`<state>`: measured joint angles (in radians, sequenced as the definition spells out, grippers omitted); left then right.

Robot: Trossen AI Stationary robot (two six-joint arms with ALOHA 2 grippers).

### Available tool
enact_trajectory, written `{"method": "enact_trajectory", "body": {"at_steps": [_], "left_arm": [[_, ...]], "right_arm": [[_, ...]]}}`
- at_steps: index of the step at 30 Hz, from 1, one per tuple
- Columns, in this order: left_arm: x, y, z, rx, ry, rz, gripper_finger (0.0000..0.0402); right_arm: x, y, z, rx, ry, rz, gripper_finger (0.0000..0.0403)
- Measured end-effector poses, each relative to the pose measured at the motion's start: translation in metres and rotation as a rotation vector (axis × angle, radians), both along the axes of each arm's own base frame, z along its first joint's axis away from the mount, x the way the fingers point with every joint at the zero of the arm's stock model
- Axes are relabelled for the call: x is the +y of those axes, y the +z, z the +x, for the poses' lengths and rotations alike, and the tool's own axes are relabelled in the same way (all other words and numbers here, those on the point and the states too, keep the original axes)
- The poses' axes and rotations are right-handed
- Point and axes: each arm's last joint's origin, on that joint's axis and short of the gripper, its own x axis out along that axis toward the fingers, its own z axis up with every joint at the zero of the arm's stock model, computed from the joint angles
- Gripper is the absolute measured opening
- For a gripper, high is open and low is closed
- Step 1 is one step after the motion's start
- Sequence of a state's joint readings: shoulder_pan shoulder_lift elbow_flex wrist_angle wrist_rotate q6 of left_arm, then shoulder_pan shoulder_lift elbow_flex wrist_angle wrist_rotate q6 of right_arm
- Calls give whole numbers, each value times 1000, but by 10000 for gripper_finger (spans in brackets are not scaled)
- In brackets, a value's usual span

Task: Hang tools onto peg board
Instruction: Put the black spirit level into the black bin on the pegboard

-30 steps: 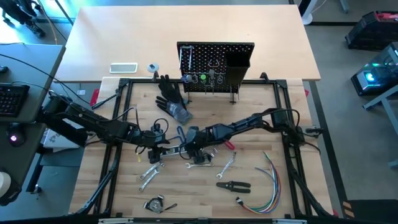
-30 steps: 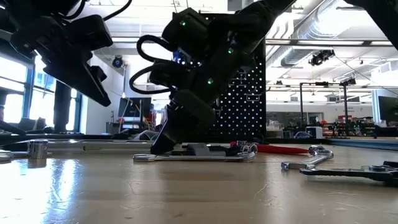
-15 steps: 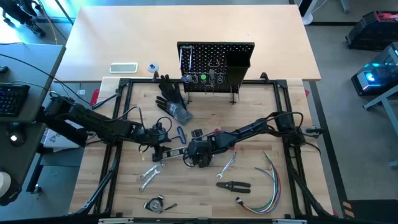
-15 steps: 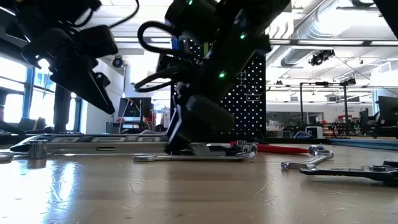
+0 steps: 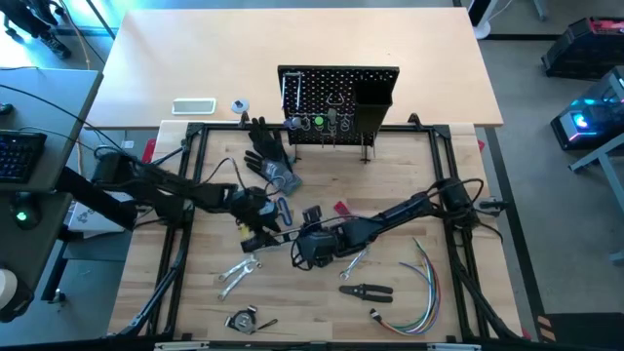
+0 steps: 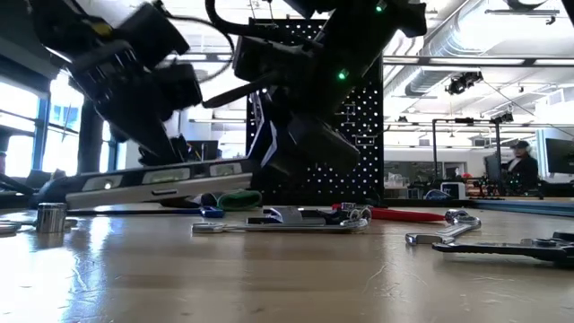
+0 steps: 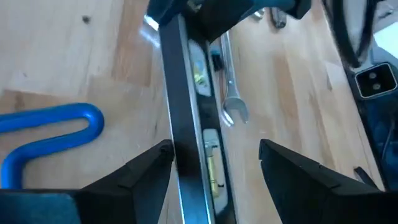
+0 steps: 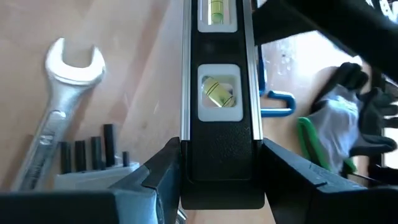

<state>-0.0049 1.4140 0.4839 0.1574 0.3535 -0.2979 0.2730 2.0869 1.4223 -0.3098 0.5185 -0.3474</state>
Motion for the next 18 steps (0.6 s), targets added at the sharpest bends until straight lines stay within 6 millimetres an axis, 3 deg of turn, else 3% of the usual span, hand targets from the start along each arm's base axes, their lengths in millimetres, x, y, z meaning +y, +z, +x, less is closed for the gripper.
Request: {"method": "enact_trajectory", "body": {"at_steps": [4,8,18], "left_arm": [[6,-17,10,81,-5,-41,234],[4,-27,22,82,-117,-127,218],[9,-29,45,39,-206,-184,91]], "right_arm": [[3,1,-1,-7,-6,-59,175],[8,3,-4,3,-4,-133,176],[14,12,-15,33,-16,-174,176]]}}
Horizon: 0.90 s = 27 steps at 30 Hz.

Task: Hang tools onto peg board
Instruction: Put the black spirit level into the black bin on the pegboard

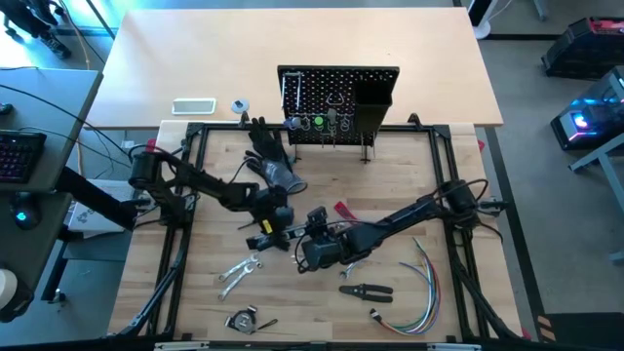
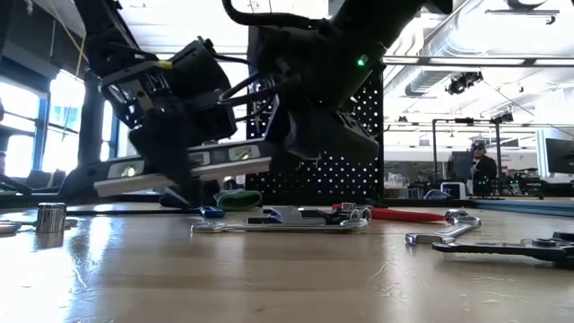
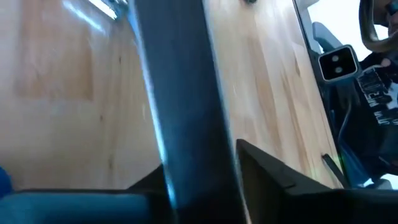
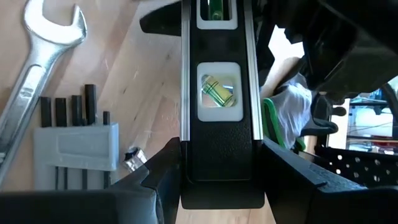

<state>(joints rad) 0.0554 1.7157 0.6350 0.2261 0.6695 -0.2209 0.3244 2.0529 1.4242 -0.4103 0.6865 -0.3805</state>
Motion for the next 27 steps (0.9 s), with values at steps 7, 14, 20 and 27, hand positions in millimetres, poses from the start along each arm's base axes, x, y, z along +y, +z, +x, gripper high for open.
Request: {"method": "enact_trajectory", "body": {"at_steps": [7,14,20,27], "left_arm": [[12,5,5,-23,43,13,46],[11,10,11,-66,20,41,41],[9,24,24,-114,-16,85,41],[9,42,38,-205,-75,126,41]], "right_arm": [[0,7,-9,28,-39,0,177],[0,16,-16,30,-79,44,178],[2,39,-30,-4,-123,70,201],[6,81,-65,-36,-187,163,211]]}}
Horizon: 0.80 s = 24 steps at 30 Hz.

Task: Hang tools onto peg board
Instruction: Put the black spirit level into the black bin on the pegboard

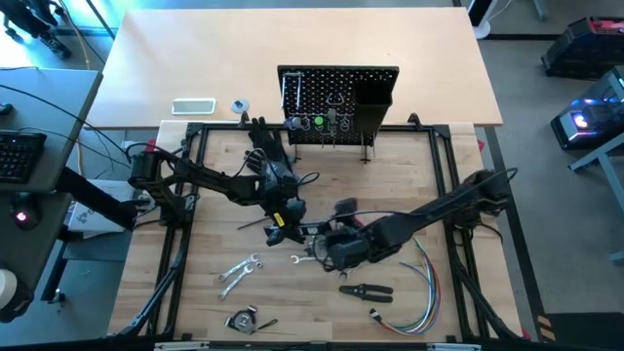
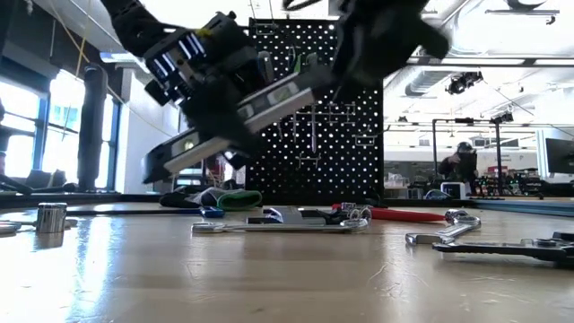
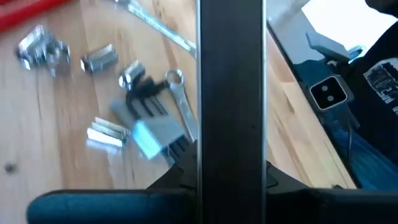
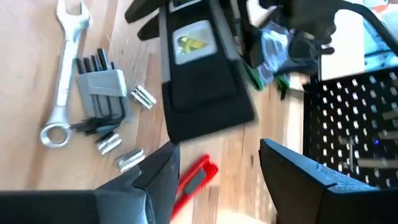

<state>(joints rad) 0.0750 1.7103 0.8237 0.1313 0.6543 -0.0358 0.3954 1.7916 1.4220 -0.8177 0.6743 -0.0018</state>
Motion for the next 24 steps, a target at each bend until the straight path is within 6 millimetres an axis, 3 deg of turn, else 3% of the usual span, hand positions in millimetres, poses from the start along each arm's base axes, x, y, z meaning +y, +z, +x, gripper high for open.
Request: {"method": "enact_trajectory", "body": {"at_steps": [7,14,20,24], "left_arm": [[2,29,18,-143,-27,75,41],[5,83,31,-375,6,250,41],[1,126,38,-609,71,357,41],[-5,139,42,-710,100,409,41]], "right_arm": [[5,44,-34,-124,-83,201,212],[8,89,-64,-337,-107,316,213],[14,113,-64,-515,-23,323,213],[16,124,-57,-611,27,264,213]]}}
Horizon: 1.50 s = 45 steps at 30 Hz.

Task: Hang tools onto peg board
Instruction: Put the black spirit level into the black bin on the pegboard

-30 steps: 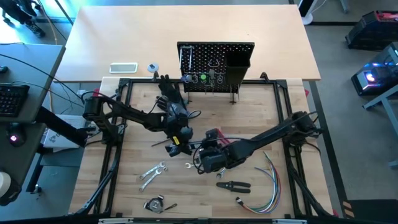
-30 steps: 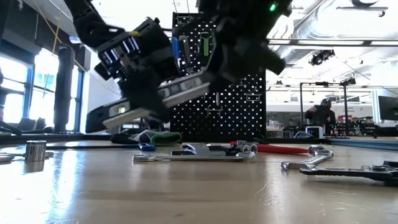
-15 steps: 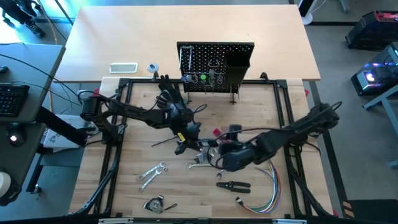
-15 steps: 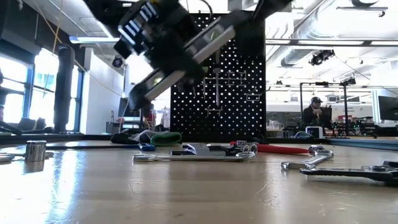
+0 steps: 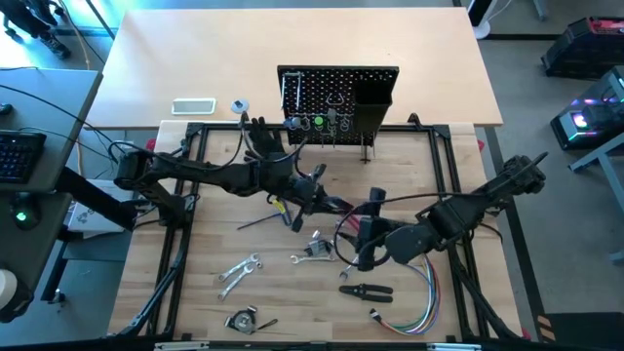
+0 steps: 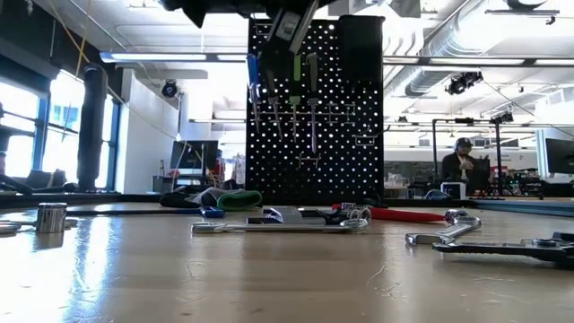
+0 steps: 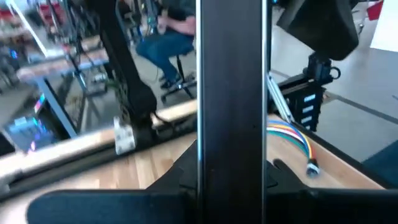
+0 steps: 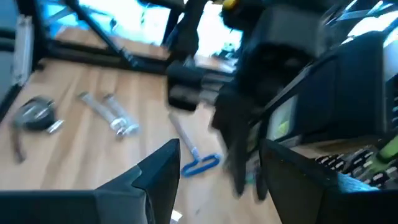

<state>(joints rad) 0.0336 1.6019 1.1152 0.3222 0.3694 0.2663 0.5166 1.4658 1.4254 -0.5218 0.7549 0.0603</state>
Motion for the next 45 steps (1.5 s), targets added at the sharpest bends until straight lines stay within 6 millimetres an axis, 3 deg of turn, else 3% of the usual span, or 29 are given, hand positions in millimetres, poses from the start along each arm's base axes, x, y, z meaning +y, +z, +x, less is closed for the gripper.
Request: {"method": "enact_trajectory", "body": {"at_steps": [11,24,36,45], "left_arm": [[-12,12,2,-135,26,28,40],[-12,13,2,-148,40,31,40],[-23,17,0,-191,-20,71,40],[-26,20,0,-228,-18,68,40]], "right_arm": [[0,15,7,-120,-25,-120,213],[-2,8,4,-91,-80,-47,213],[-6,16,-20,-95,-175,-34,213],[-15,20,-2,-119,-76,-22,213]]}}
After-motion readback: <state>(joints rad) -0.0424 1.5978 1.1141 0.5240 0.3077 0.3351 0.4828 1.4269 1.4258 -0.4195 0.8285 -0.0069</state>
